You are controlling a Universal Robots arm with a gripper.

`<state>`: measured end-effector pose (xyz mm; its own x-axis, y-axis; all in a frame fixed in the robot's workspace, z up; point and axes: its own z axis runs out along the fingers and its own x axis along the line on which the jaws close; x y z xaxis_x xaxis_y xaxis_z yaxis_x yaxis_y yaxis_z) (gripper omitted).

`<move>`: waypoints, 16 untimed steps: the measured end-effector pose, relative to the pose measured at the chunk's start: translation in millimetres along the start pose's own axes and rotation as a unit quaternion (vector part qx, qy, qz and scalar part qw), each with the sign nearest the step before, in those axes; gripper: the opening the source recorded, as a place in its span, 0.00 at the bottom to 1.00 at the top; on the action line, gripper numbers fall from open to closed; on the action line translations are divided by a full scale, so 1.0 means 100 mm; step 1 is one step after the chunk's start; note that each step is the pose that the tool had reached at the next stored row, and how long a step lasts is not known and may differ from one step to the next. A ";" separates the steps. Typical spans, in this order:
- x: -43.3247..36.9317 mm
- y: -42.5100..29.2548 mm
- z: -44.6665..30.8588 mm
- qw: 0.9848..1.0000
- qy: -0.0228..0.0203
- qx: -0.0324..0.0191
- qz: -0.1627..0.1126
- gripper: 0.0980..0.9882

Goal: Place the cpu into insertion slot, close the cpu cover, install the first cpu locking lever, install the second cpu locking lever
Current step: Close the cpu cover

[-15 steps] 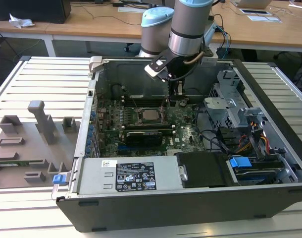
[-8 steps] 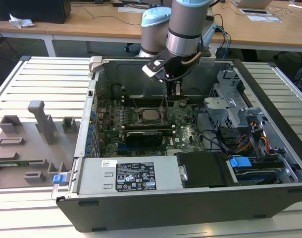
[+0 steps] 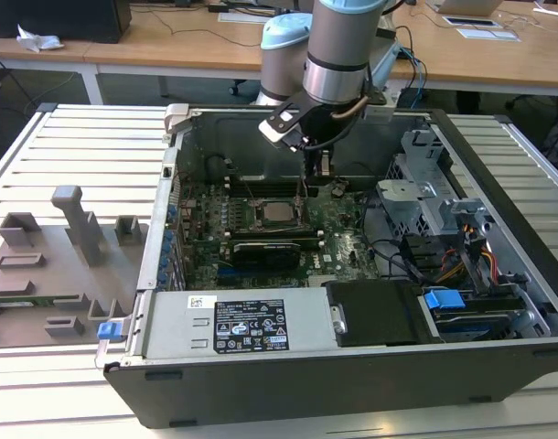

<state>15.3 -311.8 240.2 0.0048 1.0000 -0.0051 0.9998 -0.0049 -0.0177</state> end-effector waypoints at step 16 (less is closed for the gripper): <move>0.000 -0.080 0.011 1.000 0.000 0.000 0.000 0.01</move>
<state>7.3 -311.8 239.2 0.0048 1.0000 -0.0050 0.9998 -0.0049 -0.0177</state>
